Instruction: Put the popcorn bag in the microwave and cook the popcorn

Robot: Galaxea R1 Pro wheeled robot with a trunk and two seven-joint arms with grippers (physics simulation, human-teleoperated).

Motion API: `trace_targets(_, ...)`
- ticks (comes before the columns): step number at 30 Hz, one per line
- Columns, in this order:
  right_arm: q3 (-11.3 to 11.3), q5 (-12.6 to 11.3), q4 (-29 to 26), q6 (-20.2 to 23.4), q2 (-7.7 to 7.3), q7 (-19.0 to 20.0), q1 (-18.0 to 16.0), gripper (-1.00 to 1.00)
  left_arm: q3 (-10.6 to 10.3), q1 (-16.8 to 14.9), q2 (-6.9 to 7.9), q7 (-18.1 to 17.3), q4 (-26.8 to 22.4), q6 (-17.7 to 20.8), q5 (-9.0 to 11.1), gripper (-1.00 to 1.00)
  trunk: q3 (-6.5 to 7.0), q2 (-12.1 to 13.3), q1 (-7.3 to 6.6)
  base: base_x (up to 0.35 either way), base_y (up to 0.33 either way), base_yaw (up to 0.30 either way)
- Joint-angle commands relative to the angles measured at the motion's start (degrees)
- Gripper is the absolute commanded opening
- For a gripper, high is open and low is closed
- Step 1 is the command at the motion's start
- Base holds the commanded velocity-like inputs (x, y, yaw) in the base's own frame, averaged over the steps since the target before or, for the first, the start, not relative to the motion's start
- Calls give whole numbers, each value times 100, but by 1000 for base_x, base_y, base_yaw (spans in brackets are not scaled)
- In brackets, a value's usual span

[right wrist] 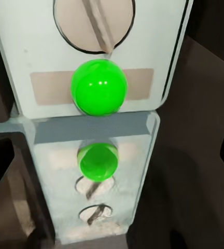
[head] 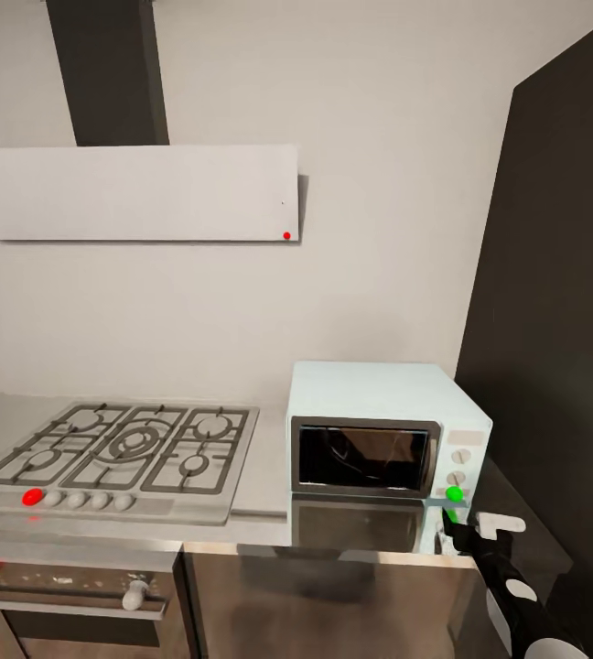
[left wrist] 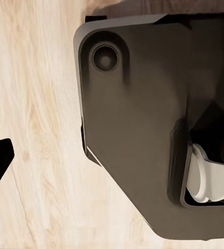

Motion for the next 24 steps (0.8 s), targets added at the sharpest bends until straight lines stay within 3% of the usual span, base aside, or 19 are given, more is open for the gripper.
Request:
trace_targets(1, -47, 26, 4, -25, 2, 43, -5, 100, -23, 4, 2, -19, -15, 34, 1, 100, -3, -5, 0, -270, 0, 0)
trace_targets(18, -39, 26, 14, -26, 4, 43, -5, 100, -23, 5, 2, -19, -17, 34, 3, 100, -3, -5, 0, -332, 31, 0)
trace_targets(24, -37, 26, 30, -27, 3, 43, -5, 100, -23, 4, 2, -19, -17, 34, 4, 100, -3, -5, 0, -118, 54, 0)
